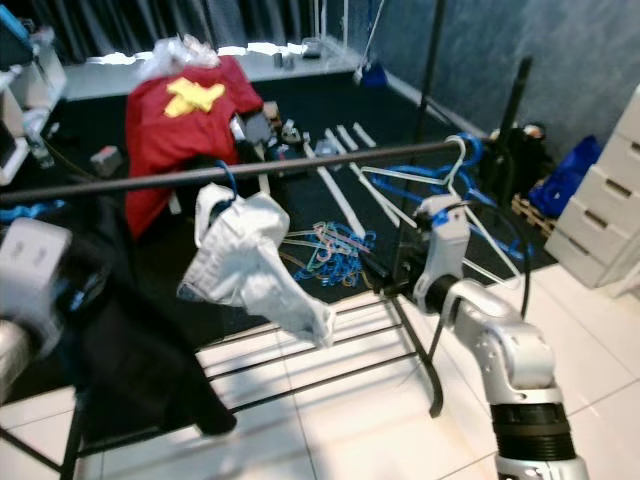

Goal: Hang hanger

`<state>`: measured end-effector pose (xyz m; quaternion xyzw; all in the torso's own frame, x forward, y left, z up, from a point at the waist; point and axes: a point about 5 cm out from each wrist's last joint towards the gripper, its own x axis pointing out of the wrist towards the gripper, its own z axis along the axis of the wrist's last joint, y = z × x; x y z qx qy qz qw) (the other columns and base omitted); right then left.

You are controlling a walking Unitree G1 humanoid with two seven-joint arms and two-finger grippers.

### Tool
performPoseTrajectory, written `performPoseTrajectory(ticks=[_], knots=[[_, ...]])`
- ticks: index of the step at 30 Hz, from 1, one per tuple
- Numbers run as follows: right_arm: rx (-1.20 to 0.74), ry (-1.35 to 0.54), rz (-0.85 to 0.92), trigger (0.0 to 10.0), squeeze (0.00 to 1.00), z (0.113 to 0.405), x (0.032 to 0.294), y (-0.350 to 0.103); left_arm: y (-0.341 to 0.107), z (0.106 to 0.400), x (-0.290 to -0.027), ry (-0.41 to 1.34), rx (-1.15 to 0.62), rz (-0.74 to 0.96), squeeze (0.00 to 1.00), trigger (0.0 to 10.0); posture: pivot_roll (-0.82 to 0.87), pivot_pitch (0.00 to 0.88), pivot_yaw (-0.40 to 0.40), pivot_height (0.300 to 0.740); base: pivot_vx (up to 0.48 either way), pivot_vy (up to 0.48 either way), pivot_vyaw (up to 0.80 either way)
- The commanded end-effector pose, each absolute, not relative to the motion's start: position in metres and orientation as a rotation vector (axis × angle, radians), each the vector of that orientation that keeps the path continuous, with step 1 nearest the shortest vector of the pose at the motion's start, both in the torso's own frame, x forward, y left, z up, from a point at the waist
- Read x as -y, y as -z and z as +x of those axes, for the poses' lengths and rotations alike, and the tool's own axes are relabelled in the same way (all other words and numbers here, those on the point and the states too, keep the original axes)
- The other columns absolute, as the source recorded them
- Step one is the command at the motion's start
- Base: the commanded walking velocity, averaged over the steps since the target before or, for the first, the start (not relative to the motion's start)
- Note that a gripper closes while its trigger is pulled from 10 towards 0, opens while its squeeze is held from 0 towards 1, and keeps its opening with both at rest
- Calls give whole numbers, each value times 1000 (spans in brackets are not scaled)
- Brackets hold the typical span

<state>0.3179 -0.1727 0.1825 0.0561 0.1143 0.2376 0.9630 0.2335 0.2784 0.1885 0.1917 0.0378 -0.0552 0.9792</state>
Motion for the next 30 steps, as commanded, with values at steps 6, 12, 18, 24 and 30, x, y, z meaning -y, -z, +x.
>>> performPoseTrajectory(ticks=[6,12,18,24,30], knots=[[-256,-494,82,10000,0,324,172,-180,-194,201,-259,420,-94,304,0,10000,-181,0,-38,740,-114,0,0],[-242,-508,66,10000,0,330,176,-186,-203,184,-250,616,-86,247,0,10000,-181,0,-46,740,-40,0,0],[-176,-519,48,10000,0,337,195,-206,-220,181,-249,663,1,245,0,10000,-191,0,-45,740,-169,0,0],[-152,-515,44,10000,0,337,204,-214,-215,176,-253,650,-36,238,0,10000,-193,0,-40,740,-261,0,0],[-149,-531,51,10000,0,337,204,-212,-186,166,-212,747,-111,96,0,10000,-177,0,-43,740,-300,0,0]])
